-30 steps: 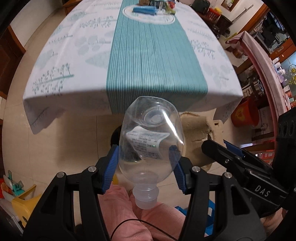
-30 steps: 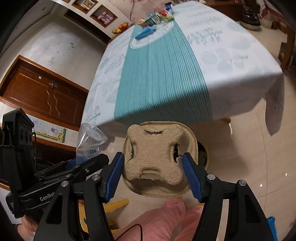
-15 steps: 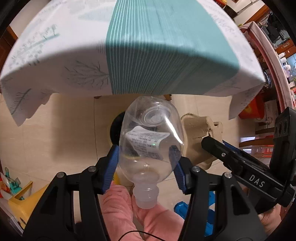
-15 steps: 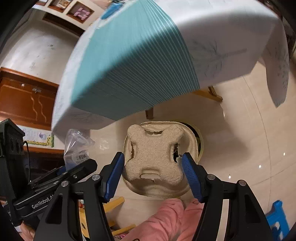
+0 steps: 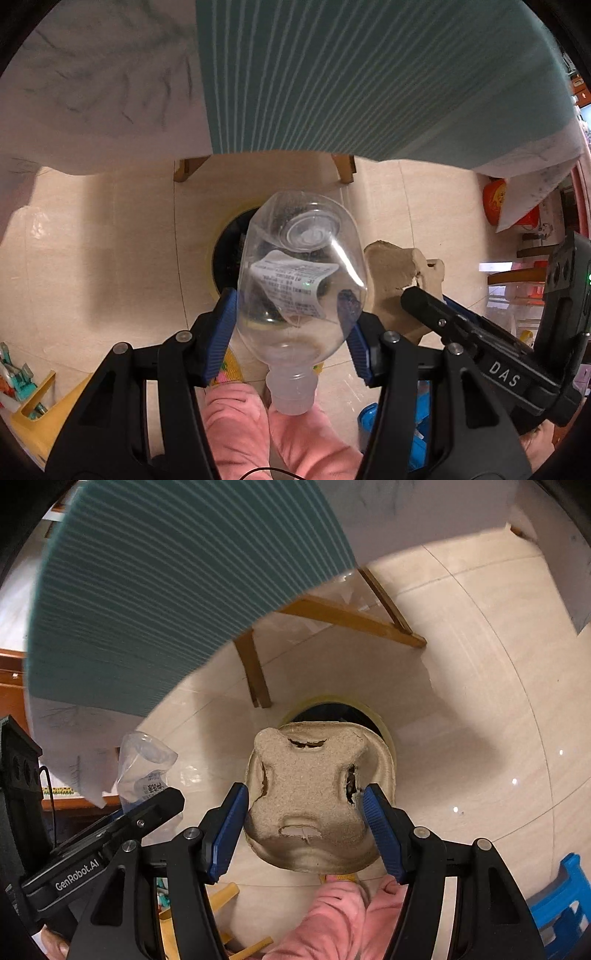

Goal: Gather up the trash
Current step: 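Open both grippers over the black bin to drop carrier and bottle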

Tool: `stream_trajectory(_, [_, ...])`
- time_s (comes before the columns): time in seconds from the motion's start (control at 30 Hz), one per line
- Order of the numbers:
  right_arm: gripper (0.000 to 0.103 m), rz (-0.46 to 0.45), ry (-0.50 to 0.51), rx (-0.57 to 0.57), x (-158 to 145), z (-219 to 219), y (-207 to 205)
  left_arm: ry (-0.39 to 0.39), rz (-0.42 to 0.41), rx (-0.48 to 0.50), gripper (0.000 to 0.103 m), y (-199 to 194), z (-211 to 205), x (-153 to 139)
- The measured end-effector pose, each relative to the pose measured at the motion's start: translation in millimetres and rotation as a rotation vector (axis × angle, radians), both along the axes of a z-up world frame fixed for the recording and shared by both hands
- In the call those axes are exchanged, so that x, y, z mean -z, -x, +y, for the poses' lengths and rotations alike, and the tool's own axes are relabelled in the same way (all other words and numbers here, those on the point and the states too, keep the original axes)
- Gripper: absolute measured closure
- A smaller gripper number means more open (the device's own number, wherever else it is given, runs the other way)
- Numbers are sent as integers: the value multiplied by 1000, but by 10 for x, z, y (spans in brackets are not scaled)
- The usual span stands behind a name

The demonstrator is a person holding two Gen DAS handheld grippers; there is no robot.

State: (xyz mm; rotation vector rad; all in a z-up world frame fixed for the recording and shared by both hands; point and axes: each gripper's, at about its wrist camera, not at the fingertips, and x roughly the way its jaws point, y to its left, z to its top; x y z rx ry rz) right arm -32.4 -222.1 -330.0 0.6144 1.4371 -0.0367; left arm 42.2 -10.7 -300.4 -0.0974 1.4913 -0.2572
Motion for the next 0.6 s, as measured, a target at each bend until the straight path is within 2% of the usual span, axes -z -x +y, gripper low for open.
stream_trajectory(0.37, [39, 40, -8, 16, 767, 59, -50, -2, 44, -2, 51, -184, 32, 746])
stream_trajectory(0.6, [38, 66, -9, -2, 1082, 175, -128, -2, 85, -21, 50, -207, 152, 1052])
